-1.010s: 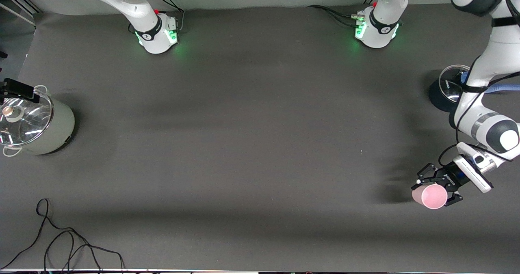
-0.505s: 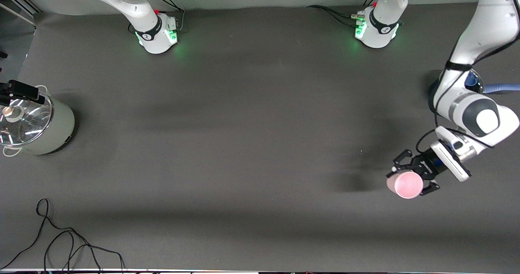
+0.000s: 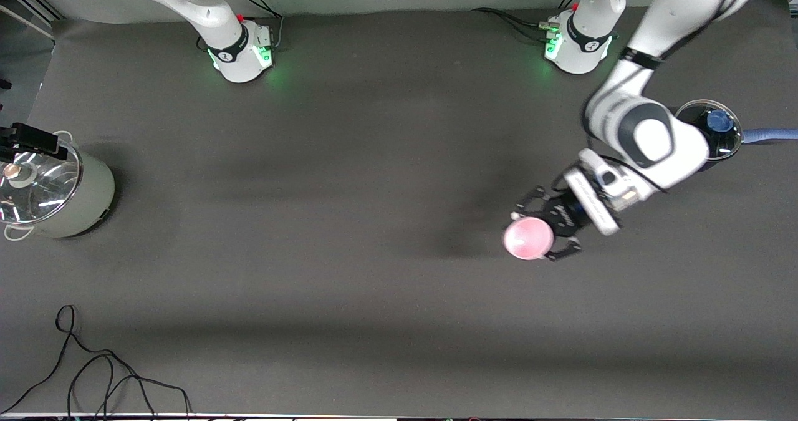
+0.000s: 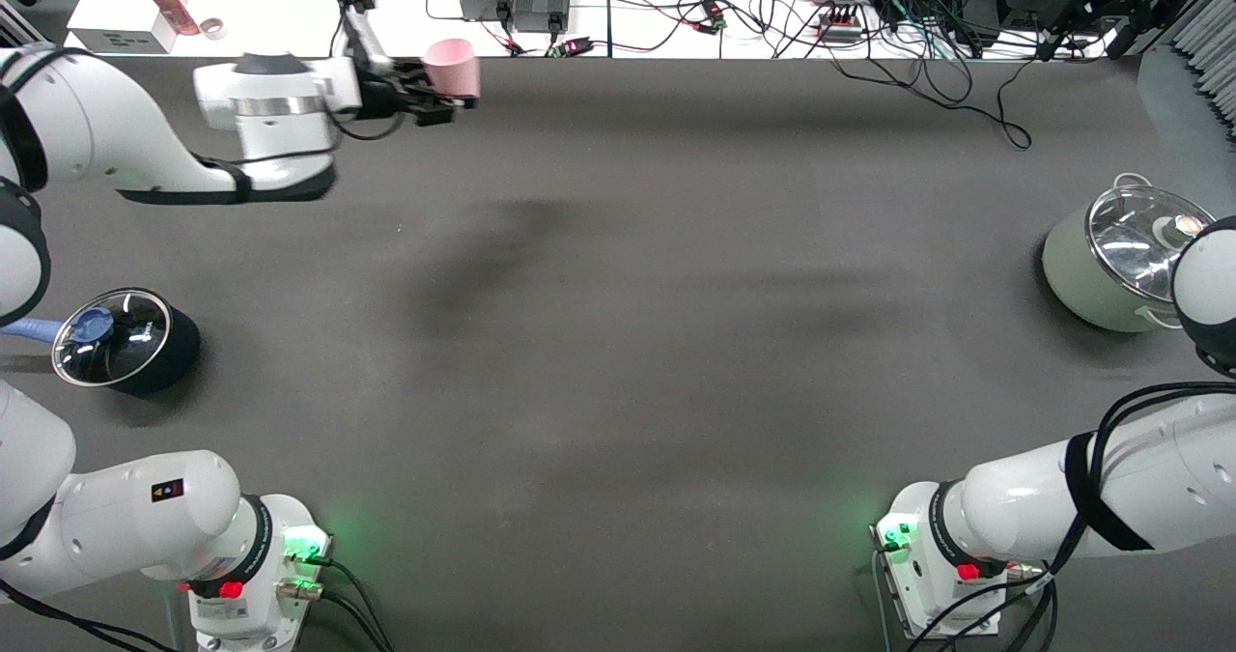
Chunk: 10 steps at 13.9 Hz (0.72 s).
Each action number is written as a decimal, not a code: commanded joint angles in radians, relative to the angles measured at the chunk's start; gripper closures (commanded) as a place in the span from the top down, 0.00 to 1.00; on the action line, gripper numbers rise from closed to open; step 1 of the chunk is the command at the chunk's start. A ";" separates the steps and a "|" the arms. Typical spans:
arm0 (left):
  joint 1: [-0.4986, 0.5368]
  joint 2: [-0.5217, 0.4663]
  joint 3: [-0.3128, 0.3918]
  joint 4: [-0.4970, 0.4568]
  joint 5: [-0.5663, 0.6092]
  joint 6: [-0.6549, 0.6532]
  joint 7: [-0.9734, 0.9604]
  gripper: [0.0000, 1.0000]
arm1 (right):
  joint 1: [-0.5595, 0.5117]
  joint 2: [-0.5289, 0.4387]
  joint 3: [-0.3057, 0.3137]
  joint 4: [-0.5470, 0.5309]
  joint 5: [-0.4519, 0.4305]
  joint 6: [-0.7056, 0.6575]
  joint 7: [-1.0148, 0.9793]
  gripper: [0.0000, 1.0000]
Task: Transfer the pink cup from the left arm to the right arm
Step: 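Lift the pink cup with the left gripper toward the table middle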
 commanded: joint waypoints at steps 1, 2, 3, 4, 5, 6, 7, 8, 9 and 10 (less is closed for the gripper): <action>0.004 -0.024 -0.125 -0.023 -0.068 0.107 -0.006 0.40 | -0.004 -0.005 -0.006 0.002 0.018 -0.031 -0.023 1.00; -0.003 -0.019 -0.165 -0.019 -0.082 0.150 -0.007 0.40 | -0.004 -0.005 -0.006 0.002 0.018 -0.033 -0.024 1.00; -0.014 -0.014 -0.187 -0.010 -0.088 0.168 -0.009 0.40 | -0.005 -0.005 -0.006 0.003 0.017 -0.036 -0.026 1.00; -0.039 -0.011 -0.190 0.003 -0.088 0.175 -0.028 0.40 | -0.007 -0.006 -0.012 0.002 0.018 -0.039 -0.026 1.00; -0.077 -0.004 -0.189 0.024 -0.088 0.195 -0.048 0.39 | -0.004 -0.006 -0.020 0.002 0.018 -0.039 -0.035 1.00; -0.112 0.016 -0.190 0.059 -0.088 0.242 -0.071 0.39 | 0.004 -0.006 -0.020 0.003 0.018 -0.039 -0.038 1.00; -0.158 0.047 -0.190 0.105 -0.088 0.296 -0.084 0.39 | 0.009 -0.012 -0.015 0.011 0.024 -0.039 -0.027 1.00; -0.198 0.059 -0.189 0.142 -0.088 0.341 -0.110 0.39 | 0.010 -0.027 -0.009 0.020 0.058 -0.040 -0.023 1.00; -0.227 0.070 -0.187 0.165 -0.088 0.365 -0.130 0.39 | 0.012 -0.055 -0.003 0.031 0.114 -0.069 -0.004 1.00; -0.238 0.078 -0.187 0.178 -0.088 0.382 -0.131 0.39 | 0.012 -0.070 0.017 0.043 0.177 -0.085 0.056 1.00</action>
